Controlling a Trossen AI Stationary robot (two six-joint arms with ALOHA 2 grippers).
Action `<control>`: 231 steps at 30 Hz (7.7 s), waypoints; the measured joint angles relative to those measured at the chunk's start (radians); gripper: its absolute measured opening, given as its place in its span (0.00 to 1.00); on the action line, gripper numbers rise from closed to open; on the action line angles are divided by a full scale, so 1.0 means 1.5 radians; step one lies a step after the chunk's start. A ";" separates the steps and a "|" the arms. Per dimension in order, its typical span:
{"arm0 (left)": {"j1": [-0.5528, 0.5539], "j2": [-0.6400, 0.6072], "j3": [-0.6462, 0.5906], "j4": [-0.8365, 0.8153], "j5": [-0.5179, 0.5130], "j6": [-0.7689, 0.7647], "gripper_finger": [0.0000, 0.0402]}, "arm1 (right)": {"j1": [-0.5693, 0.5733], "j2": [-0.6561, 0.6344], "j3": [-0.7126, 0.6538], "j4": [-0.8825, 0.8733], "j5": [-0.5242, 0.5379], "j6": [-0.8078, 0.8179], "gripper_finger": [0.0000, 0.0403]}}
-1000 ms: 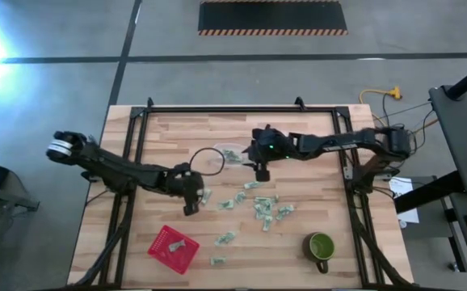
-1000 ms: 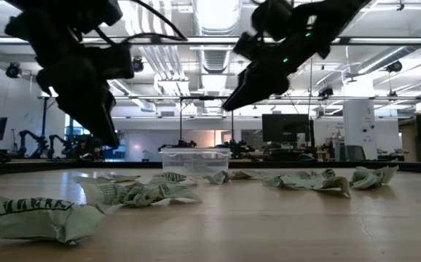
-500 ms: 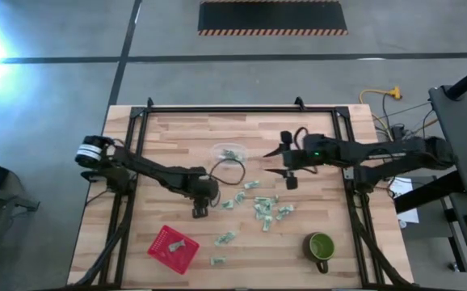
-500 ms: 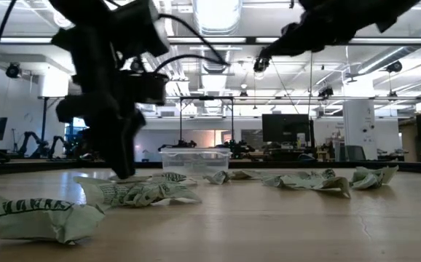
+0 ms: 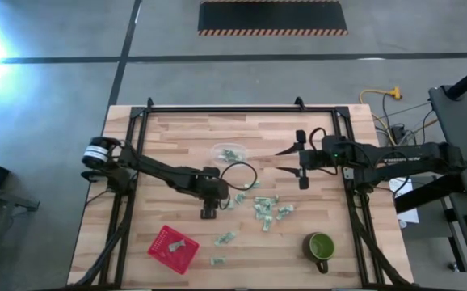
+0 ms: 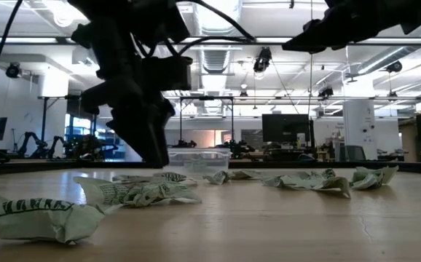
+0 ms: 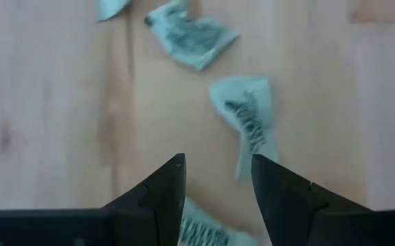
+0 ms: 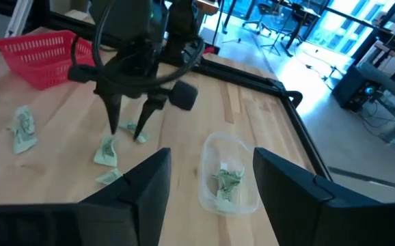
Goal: Pick and place items into bin
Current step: Put the stevia packet into the orange bin
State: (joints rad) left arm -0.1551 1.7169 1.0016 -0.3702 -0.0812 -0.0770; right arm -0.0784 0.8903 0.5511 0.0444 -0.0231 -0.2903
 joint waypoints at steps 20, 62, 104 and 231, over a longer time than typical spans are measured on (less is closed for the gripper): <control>0.005 0.048 0.013 0.032 0.059 0.038 0.20 | 0.003 0.001 0.005 -0.002 0.000 0.001 0.45; -0.370 -0.163 0.004 -0.178 -0.038 -0.377 0.00 | 0.003 0.019 -0.002 -0.004 0.000 0.014 0.45; -0.300 -0.134 0.029 0.005 -0.226 -0.167 0.31 | 0.002 0.020 -0.002 -0.003 -0.001 0.018 0.45; -0.124 0.154 0.175 -0.104 -0.022 -0.080 0.14 | 0.002 0.020 -0.004 -0.010 -0.001 0.019 0.45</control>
State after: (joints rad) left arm -0.3411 1.9480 1.2638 -0.5261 -0.1140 -0.1972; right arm -0.0749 0.9195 0.5457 0.0299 -0.0246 -0.2616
